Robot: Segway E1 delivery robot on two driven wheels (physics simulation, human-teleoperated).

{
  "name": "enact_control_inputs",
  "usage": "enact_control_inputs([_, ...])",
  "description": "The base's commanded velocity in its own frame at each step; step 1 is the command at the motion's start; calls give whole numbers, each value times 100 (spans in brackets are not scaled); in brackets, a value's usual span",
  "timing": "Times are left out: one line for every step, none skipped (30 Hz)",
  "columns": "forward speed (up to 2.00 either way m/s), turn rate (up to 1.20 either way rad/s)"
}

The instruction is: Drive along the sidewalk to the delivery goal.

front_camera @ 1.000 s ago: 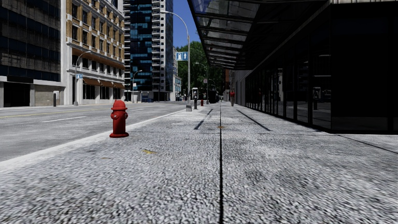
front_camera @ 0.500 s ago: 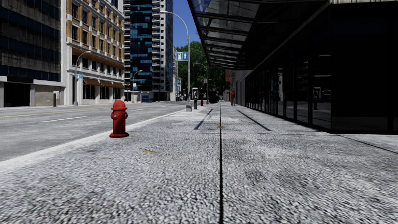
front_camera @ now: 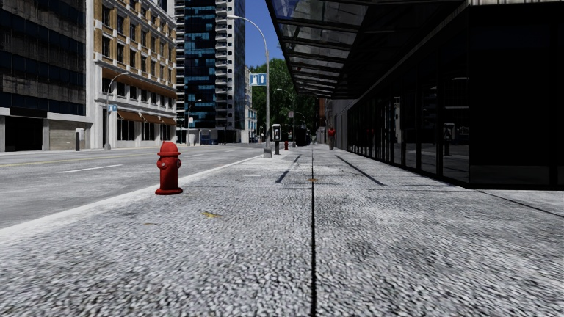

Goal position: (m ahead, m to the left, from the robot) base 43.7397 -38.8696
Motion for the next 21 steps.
enact_control_inputs([4,0])
enact_control_inputs([175,0])
enact_control_inputs([191,0])
enact_control_inputs([200,0])
enact_control_inputs([200,0])
enact_control_inputs([200,0])
enact_control_inputs([200,0])
enact_control_inputs([200,0])
enact_control_inputs([200,0])
enact_control_inputs([200,0])
enact_control_inputs([200,0])
enact_control_inputs([200,0])
enact_control_inputs([200,0])
enact_control_inputs([200,0])
enact_control_inputs([200,0])
enact_control_inputs([200,0])
enact_control_inputs([200,0])
enact_control_inputs([200,0])
enact_control_inputs([200,0])
enact_control_inputs([200,0])
enact_control_inputs([200,0])
